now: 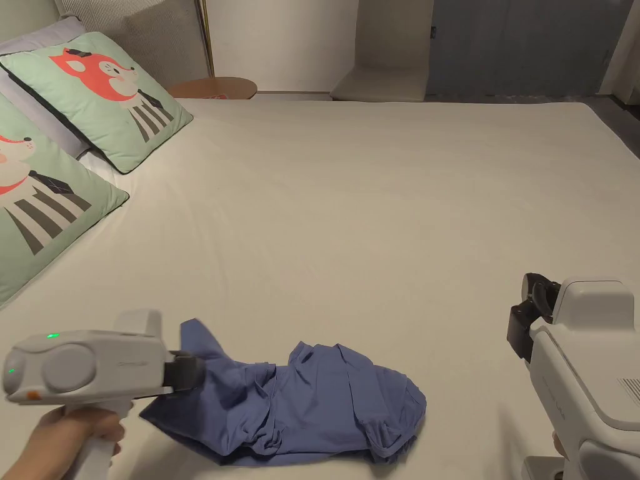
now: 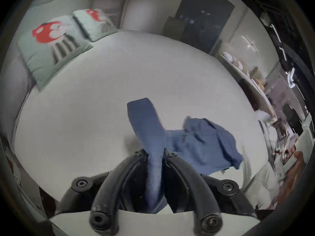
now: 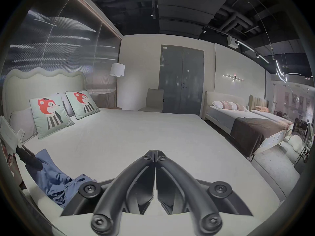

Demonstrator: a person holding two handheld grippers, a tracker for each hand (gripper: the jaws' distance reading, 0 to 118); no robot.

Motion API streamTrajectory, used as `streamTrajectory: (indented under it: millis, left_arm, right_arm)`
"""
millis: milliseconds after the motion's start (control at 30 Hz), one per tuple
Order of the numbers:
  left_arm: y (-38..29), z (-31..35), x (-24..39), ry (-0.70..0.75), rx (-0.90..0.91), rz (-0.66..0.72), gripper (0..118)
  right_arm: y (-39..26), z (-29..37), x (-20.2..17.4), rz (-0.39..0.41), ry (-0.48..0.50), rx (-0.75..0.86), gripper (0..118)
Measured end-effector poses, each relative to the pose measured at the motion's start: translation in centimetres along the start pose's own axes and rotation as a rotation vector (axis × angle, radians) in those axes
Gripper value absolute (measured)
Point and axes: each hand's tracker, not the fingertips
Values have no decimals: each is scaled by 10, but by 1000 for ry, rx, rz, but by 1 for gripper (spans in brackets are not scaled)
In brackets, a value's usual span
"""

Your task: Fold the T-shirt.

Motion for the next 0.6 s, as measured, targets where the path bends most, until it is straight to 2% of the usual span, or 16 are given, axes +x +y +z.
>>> streamTrajectory:
  millis: [200, 367, 567, 600]
  left_arm:
    - [2, -26, 90, -129, -45, -145, 10]
    - [-2, -63, 147, -215, -89, -209, 10]
    - [-16, -118, 186, -150, -178, -271, 10]
    - [-19, -117, 192, -140, -182, -271, 15]
  right_arm:
    - [1, 5, 9, -9, -9, 10, 1]
    - [-1, 8, 21, -18, -27, 18, 1]
    - [-4, 12, 30, -22, -51, 18, 1]
    - [-5, 13, 32, -21, -58, 18, 1]
